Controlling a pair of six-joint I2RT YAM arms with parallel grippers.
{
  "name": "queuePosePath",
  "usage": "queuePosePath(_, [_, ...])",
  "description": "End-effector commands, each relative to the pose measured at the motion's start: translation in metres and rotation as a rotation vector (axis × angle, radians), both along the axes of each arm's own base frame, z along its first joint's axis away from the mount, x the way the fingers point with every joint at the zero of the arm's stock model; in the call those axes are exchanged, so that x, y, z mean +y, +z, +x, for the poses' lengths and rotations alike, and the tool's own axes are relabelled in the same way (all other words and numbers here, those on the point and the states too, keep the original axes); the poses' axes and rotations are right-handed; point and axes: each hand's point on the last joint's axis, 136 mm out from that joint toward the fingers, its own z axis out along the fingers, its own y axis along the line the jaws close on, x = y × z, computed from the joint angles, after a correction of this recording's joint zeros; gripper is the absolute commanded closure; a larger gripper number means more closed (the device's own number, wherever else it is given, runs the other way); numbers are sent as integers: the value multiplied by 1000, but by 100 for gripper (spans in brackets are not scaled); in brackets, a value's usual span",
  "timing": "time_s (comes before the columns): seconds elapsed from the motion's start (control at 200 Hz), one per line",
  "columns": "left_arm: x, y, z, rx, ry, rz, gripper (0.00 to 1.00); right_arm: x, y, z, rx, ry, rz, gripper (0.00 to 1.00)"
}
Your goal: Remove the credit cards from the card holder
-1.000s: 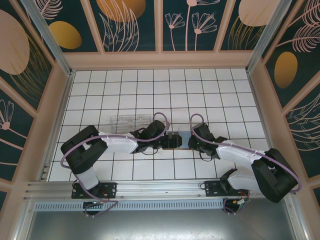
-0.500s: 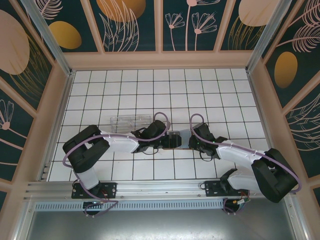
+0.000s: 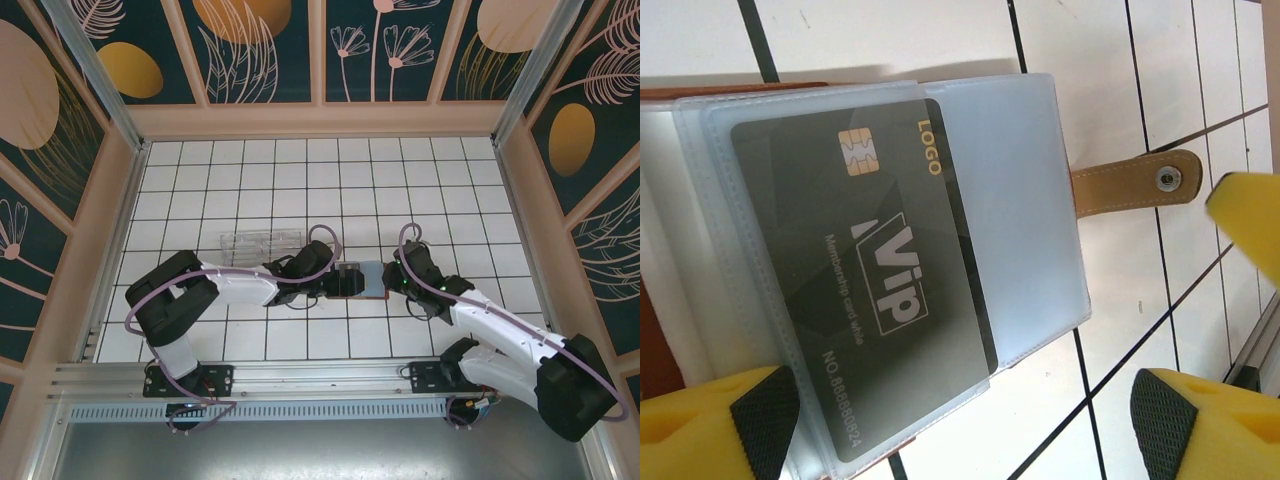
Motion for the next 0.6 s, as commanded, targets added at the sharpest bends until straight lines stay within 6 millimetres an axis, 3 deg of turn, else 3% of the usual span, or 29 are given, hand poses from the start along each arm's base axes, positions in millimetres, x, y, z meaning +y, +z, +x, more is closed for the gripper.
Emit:
queuePosePath(0.0, [12, 9, 2, -32, 30, 51, 12, 24, 9, 6, -5, 94, 69, 78])
queuePosePath(0.22, [29, 23, 9, -92, 84, 94, 24, 66, 0, 9, 49, 214, 252, 82])
queuePosePath(0.31, [30, 18, 9, -91, 82, 101, 39, 76, -4, 10, 73, 234, 311, 83])
queuePosePath(0.39, [28, 13, 10, -91, 75, 104, 64, 79, -10, 11, 94, 235, 341, 83])
queuePosePath(0.495, [23, 6, 12, -84, 60, 114, 87, 83, -17, 12, 119, 242, 375, 83])
queuePosePath(0.596, [24, -2, 14, -81, 66, 135, 92, 86, -24, 12, 147, 245, 388, 84])
